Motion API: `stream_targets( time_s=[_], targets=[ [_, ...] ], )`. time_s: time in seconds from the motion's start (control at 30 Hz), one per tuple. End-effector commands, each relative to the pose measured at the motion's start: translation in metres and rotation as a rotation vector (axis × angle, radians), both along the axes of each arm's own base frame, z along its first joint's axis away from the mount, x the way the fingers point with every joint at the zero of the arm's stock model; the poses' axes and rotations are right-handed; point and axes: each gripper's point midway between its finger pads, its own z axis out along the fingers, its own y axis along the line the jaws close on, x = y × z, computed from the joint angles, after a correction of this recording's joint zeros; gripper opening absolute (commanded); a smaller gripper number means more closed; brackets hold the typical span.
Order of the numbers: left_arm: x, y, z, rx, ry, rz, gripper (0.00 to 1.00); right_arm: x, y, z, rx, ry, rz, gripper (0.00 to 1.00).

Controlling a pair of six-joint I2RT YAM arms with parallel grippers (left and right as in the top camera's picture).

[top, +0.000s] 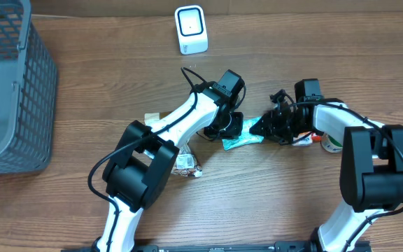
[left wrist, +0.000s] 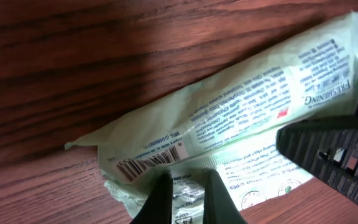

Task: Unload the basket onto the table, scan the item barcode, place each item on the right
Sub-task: 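Bring the left gripper to the teal packet and grip it beside the right, then release the teal packet with the left gripper and retract the left arm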

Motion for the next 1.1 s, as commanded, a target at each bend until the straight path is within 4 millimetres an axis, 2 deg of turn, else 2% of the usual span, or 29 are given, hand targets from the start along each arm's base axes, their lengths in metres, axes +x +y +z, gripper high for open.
stream_targets(
  time_s=[0.0, 0.13, 0.27, 0.33, 0.47, 0.53, 0.63, 0.73, 0.87, 1.0, 1.03, 1.07],
  targets=[
    [-0.002, 0.025, -0.041, 0.122, 0.035, 0.027, 0.04, -0.005, -0.006, -0.006, 0.006, 0.030, -0.010, 0.29],
    [0.011, 0.030, -0.030, 0.111, 0.004, 0.021, 0.04, -0.005, -0.005, 0.001, 0.033, -0.010, 0.028, 0.28],
    [0.032, 0.048, -0.011, 0.147, -0.048, 0.054, 0.04, -0.004, -0.004, 0.007, 0.038, -0.028, 0.034, 0.22],
    [0.045, 0.061, 0.006, 0.172, -0.086, 0.076, 0.04, -0.004, -0.004, 0.008, 0.037, -0.043, 0.045, 0.18],
    [0.068, 0.092, 0.051, 0.239, -0.186, 0.136, 0.04, -0.004, -0.004, 0.008, 0.034, -0.061, 0.069, 0.17],
    [0.080, 0.119, 0.088, 0.279, -0.261, 0.187, 0.05, -0.004, -0.004, 0.008, 0.034, -0.061, 0.068, 0.12],
    [0.087, 0.157, 0.121, 0.333, -0.330, 0.258, 0.04, -0.004, -0.004, 0.008, 0.034, -0.060, 0.068, 0.11],
    [0.090, 0.204, 0.149, 0.408, -0.381, 0.353, 0.05, -0.004, -0.004, 0.008, 0.034, -0.061, 0.068, 0.04],
    [0.091, 0.256, 0.170, 0.469, -0.402, 0.464, 0.07, -0.004, -0.004, 0.008, 0.034, -0.061, 0.068, 0.04],
    [0.094, 0.304, 0.172, 0.501, -0.386, 0.530, 0.10, -0.004, -0.004, 0.008, 0.034, -0.061, 0.068, 0.04],
    [0.094, 0.310, 0.172, 0.505, -0.382, 0.540, 0.10, -0.004, -0.004, 0.008, 0.034, -0.061, 0.068, 0.04],
    [0.093, 0.327, 0.172, 0.514, -0.373, 0.561, 0.10, -0.004, -0.004, 0.008, 0.034, -0.061, 0.068, 0.04]
  ],
)
